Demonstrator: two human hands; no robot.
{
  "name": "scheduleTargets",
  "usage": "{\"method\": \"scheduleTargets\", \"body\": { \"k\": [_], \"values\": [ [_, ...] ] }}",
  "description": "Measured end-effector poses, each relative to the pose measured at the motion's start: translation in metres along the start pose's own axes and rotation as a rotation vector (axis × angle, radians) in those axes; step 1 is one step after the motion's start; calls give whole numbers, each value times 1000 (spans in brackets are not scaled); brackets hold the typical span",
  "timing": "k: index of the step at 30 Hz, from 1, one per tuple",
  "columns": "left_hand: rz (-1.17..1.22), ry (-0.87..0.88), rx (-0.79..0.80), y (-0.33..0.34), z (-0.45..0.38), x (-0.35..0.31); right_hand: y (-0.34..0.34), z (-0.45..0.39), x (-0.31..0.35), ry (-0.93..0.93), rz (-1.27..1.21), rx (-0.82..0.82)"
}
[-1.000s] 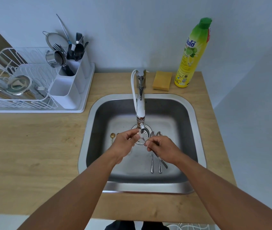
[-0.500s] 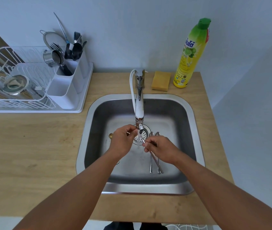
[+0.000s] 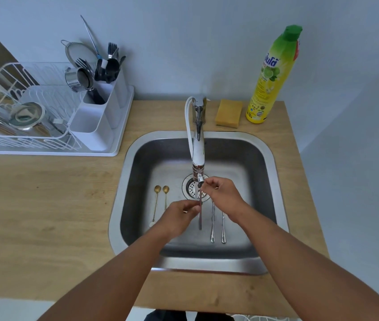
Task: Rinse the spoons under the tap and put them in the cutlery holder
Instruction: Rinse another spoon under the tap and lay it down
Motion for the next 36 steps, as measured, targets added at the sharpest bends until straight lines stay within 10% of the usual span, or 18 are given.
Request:
{"method": "scheduleTargets", "body": {
  "k": [36],
  "values": [
    [-14,-33,-27,-17,-8,-30,-4,1,-20,252,-162,65]
  ]
}}
Point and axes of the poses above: each hand's wrist, its own z-axis away from the middle knuckle, its own y-axis out of the palm, x = y × z, the point moved 4 cm from there along -z, towards the middle knuckle, and after that the axes turned 15 degrees about -y, right-handed, at the moved point
